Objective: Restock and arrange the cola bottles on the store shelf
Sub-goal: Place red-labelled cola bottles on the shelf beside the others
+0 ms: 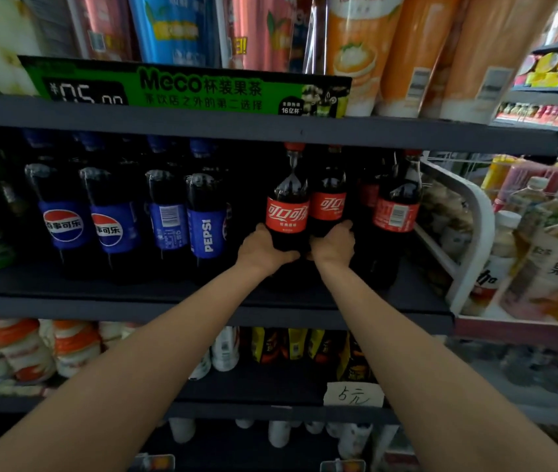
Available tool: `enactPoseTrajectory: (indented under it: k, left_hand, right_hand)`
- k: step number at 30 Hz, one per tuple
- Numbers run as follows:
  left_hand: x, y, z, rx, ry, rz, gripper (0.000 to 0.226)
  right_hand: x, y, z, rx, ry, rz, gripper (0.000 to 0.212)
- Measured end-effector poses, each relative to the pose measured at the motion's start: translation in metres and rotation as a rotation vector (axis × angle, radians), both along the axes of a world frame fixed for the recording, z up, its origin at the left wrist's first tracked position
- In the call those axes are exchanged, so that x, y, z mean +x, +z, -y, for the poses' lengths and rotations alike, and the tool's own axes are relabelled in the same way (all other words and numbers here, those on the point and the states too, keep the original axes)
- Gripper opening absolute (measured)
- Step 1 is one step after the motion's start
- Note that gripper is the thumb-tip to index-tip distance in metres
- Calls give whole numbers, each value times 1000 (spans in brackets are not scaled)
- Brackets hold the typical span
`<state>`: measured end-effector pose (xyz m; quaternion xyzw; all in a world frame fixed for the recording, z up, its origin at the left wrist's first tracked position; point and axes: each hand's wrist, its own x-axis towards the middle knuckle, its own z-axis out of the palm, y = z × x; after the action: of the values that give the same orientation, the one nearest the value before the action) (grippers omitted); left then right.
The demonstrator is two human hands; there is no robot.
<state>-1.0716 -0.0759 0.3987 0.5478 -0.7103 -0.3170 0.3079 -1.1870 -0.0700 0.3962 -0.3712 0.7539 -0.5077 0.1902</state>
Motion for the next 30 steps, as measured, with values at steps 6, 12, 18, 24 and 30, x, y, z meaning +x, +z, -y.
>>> enactPoseTrajectory:
  k: [6, 12, 18, 24, 30]
  left_hand:
    - [2, 2, 7, 48, -76, -31, 80]
    - [1, 4, 15, 77, -140, -69, 76]
    - [-11, 6, 18, 69, -160, -55, 75]
    - [-39, 5, 11, 0, -161, -32, 71]
    - [-68, 0, 4, -31, -126, 3, 67]
  right_hand:
    - [-2, 4, 19, -4, -96, 88, 63]
    - [-9, -2, 21, -40, -107, 54, 66]
    - [-10, -3, 6, -15, -3, 97, 69]
    - [-23, -11, -29, 42, 202, -170, 36]
    - [-49, -11, -45, 147, 256, -269, 31]
